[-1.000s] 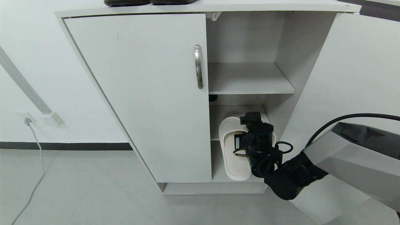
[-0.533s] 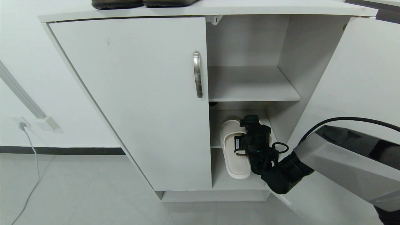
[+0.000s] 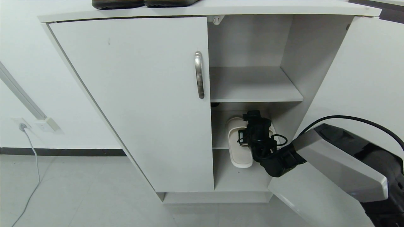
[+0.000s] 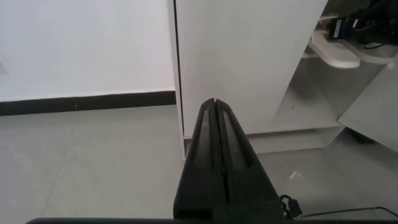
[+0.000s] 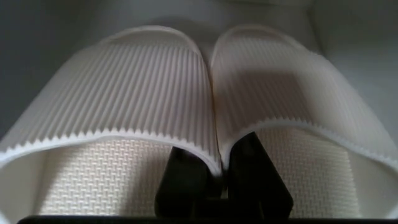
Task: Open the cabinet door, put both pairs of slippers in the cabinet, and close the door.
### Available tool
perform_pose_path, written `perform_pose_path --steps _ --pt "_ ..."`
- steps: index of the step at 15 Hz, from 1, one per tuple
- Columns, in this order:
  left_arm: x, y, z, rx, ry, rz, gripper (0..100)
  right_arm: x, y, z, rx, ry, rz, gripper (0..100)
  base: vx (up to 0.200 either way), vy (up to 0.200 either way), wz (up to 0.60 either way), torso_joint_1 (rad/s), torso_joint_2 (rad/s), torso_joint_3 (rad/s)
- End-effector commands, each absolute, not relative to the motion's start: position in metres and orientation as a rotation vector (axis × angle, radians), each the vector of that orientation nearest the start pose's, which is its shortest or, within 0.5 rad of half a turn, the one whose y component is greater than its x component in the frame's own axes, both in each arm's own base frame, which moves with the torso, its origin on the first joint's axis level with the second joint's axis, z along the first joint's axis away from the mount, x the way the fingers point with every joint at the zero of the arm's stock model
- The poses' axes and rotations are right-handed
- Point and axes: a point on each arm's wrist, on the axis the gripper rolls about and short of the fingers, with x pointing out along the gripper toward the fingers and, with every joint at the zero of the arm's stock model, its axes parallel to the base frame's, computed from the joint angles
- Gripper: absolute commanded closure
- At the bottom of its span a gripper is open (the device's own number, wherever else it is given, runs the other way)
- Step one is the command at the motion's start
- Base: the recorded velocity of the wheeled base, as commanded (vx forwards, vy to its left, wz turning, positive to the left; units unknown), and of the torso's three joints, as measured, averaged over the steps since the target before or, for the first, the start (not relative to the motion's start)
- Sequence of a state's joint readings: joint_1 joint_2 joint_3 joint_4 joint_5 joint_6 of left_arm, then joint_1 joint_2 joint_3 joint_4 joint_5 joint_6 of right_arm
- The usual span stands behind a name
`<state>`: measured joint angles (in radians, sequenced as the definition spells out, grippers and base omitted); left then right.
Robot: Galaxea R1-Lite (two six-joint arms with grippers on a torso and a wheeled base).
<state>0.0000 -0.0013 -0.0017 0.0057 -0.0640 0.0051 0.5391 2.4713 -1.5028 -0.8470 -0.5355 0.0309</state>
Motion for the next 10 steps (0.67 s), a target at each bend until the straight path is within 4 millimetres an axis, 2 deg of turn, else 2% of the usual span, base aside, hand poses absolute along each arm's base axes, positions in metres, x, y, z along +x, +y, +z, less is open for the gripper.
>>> perform_pose_path --steps 1,5,10 --pt "-0.023 -0.001 0.075 0.006 0.003 -0.064 100 0.441 0.242 0.083 -0.022 0.092 0.002 100 0.000 0.000 0.00 0.000 0.00 0.000" --pt "-0.023 -0.002 0.075 0.009 0.004 -0.068 100 0.464 0.229 0.083 -0.027 0.115 -0.011 100 0.000 0.000 0.00 0.000 0.00 0.000" --pt "-0.023 -0.001 0.075 0.012 0.004 -0.066 100 0.481 0.232 0.084 -0.029 0.113 -0.014 100 0.000 0.000 0.00 0.000 0.00 0.000"
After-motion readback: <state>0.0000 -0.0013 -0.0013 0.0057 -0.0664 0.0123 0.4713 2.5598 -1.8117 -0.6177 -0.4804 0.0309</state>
